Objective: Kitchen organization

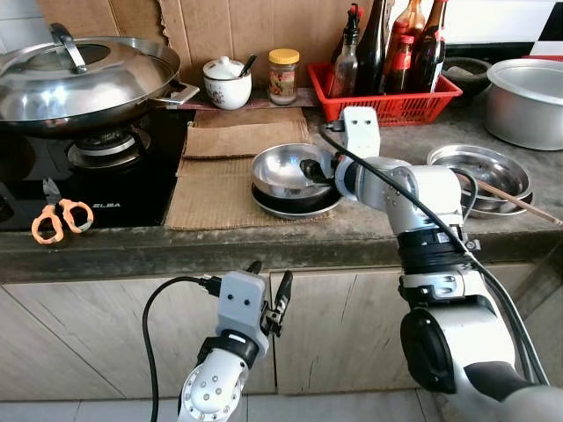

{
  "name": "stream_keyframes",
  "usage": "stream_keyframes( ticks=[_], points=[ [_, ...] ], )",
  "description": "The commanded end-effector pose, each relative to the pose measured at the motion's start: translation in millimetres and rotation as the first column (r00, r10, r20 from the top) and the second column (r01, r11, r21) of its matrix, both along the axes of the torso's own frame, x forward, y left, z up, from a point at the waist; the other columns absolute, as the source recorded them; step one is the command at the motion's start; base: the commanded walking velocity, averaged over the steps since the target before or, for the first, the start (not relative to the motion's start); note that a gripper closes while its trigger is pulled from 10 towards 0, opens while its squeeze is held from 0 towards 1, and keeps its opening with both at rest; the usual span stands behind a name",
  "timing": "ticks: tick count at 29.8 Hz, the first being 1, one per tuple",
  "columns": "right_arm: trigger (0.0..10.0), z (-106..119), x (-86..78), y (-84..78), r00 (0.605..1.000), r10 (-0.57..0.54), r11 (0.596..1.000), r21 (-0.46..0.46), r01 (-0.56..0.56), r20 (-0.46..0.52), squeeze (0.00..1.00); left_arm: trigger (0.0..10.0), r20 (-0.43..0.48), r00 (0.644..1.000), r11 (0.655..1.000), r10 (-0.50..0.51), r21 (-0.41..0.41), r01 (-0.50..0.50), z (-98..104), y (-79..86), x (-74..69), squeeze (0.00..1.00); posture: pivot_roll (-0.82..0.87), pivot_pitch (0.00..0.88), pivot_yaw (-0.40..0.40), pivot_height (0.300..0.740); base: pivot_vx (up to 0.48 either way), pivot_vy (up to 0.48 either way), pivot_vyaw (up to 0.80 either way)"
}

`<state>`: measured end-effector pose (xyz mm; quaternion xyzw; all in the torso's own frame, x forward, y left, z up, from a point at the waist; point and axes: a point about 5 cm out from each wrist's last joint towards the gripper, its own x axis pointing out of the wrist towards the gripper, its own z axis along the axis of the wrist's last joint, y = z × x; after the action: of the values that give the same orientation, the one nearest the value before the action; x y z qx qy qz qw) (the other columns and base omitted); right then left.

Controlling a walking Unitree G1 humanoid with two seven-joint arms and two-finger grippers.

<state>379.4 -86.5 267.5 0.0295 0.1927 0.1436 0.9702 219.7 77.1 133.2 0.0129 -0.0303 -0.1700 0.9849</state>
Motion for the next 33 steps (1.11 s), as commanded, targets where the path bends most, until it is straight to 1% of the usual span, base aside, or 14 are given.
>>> stream_keyframes(
  ticks=[1,4,5,6,7,9,10,11,12,21,25,26,32,33],
  points=[
    [10.0,6,-1.7,11.3,0.999,0.047,0.999,-0.018,-0.048,-0.026,0.00,10.0,-0.014,1.000,1.000,-0.001,0.006,0.001,-2,-1.5,-0.1,0.00,0.08,0.072,-0.034,0.740,0.000,0.000,0.00],
    [10.0,4,-2.9,15.8,0.996,0.069,0.997,-0.032,-0.071,-0.049,0.00,10.0,-0.016,1.000,1.000,0.000,0.006,0.000,-2,-1.4,-0.4,0.00,0.08,0.071,-0.034,0.740,0.000,0.000,0.00],
    [9.5,4,-3.1,16.5,0.996,0.073,0.997,-0.034,-0.075,-0.051,0.00,10.0,-0.016,1.000,1.000,0.000,0.005,0.000,-2,-1.5,-0.4,0.00,0.08,0.071,-0.035,0.740,0.000,0.000,0.00],
    [9.5,4,-3.1,16.5,0.996,0.073,0.997,-0.034,-0.075,-0.051,0.00,10.0,-0.016,1.000,1.000,0.000,0.005,0.000,-2,-1.5,-0.4,0.00,0.08,0.071,-0.035,0.740,0.000,0.000,0.00],
    [8.7,4,-3.7,17.6,0.995,0.082,0.996,-0.038,-0.084,-0.060,0.00,10.0,-0.016,1.000,1.000,-0.001,0.004,0.001,-2,-1.6,-0.3,0.00,0.08,0.071,-0.035,0.740,0.000,0.000,0.00],
    [8.7,4,-3.9,17.8,0.994,0.084,0.995,-0.039,-0.087,-0.063,0.00,10.0,-0.016,1.000,1.000,-0.001,0.004,0.001,-2,-1.6,-0.3,0.00,0.08,0.071,-0.035,0.740,0.000,0.000,0.00],
    [3.6,2,-4.5,18.9,0.993,0.093,0.995,-0.040,-0.096,-0.072,0.00,10.0,-0.018,1.000,1.000,0.000,0.004,0.000,-2,-1.7,-0.1,0.00,0.08,0.072,-0.037,0.740,0.000,0.000,0.00],
    [0.9,1,-4.9,19.9,0.992,0.100,0.994,-0.040,-0.103,-0.077,0.00,10.0,-0.019,1.000,1.000,0.001,0.005,-0.001,-2,-1.8,0.2,0.00,0.08,0.072,-0.037,0.740,0.000,0.000,0.00],
    [0.0,0,-5.3,20.9,0.991,0.106,0.993,-0.040,-0.110,-0.084,0.00,10.0,-0.020,1.000,1.000,0.003,0.005,-0.002,-2,-1.8,0.4,0.00,0.08,0.072,-0.037,0.740,0.000,0.000,0.00],
    [0.0,-7,-4.1,19.5,0.990,0.077,0.996,-0.040,-0.082,-0.115,0.00,10.0,-0.022,1.000,1.000,0.009,0.002,-0.009,-2,-3.3,1.8,0.00,0.08,0.072,-0.045,0.740,0.000,0.000,0.00],
    [0.0,-7,0.7,12.2,0.994,0.013,0.999,-0.031,-0.017,-0.111,0.00,10.0,-0.020,1.000,1.000,0.011,-0.001,-0.011,-3,-3.9,2.0,0.00,0.07,0.073,-0.046,0.740,0.000,0.000,0.00],
    [0.0,-6,3.4,7.9,0.993,-0.032,0.999,-0.008,0.032,-0.113,0.00,10.0,-0.020,1.000,1.000,0.011,-0.002,-0.011,-3,-4.4,1.8,0.00,0.07,0.073,-0.046,0.740,0.000,0.000,0.00],
    [0.0,-3,9.1,-1.9,0.984,-0.142,0.988,0.038,0.146,-0.106,0.00,10.0,-0.020,1.000,1.000,0.013,-0.003,-0.013,-3,-4.4,1.3,0.00,0.08,0.071,-0.047,0.740,0.000,0.000,0.00],
    [0.0,-2,10.9,-4.8,0.979,-0.176,0.981,0.069,0.183,-0.104,0.00,10.0,-0.020,1.000,1.000,0.013,-0.004,-0.013,-2,-4.3,1.2,0.00,0.08,0.072,-0.048,0.740,0.000,0.000,0.00]
  ],
)
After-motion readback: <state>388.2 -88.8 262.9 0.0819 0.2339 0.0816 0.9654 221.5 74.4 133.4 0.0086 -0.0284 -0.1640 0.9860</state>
